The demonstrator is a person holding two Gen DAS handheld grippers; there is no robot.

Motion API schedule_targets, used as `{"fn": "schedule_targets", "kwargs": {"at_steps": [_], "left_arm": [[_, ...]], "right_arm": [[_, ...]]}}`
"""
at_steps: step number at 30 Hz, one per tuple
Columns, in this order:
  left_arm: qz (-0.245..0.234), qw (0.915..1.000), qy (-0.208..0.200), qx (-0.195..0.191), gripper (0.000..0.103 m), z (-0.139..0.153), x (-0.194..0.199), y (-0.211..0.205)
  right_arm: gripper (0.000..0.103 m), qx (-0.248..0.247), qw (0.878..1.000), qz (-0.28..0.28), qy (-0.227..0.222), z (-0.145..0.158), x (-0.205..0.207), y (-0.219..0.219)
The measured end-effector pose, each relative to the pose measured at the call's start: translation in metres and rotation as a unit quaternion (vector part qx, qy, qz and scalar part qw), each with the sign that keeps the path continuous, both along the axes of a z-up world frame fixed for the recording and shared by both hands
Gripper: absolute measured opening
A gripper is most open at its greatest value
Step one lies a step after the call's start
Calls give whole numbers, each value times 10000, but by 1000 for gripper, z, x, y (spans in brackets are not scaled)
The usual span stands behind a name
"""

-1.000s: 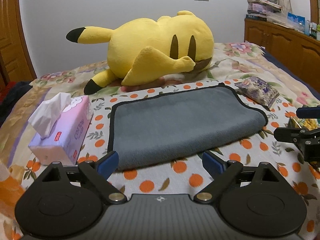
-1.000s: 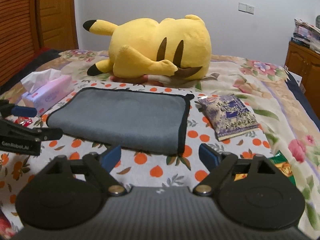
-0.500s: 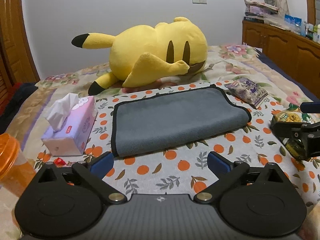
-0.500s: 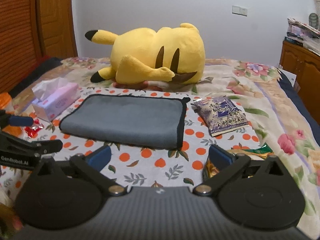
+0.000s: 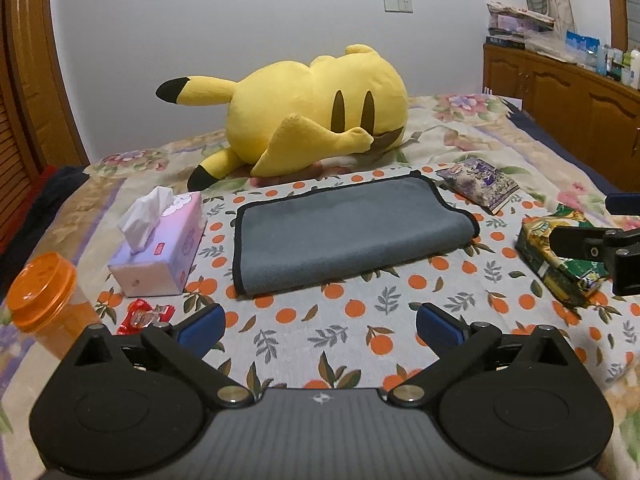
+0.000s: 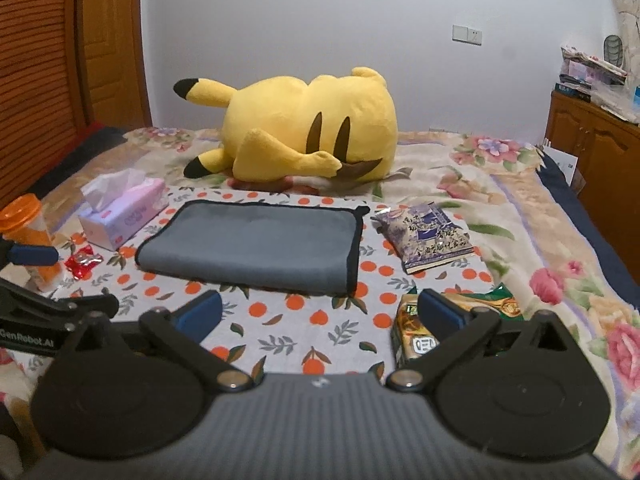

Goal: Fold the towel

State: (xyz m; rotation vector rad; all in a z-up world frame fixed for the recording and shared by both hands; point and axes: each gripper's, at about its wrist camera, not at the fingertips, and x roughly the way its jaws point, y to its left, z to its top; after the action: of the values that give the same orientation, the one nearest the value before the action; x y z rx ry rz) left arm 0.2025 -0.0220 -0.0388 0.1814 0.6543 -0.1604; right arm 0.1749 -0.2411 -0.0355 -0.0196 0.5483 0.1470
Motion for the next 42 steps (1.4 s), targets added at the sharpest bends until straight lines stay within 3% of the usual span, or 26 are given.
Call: {"fn": "schedule_targets", "kwargs": {"at_steps": [20,42], "left_arm": [[22,9998,-142,-122,103,44,-79,-4],[188,9996,-100,-197,103,36,-151,9]], "right_arm": [[103,184,9995,-55,-269,33,-69,-8],[103,154,9989,-47,-438,36,-131,-16]]}}
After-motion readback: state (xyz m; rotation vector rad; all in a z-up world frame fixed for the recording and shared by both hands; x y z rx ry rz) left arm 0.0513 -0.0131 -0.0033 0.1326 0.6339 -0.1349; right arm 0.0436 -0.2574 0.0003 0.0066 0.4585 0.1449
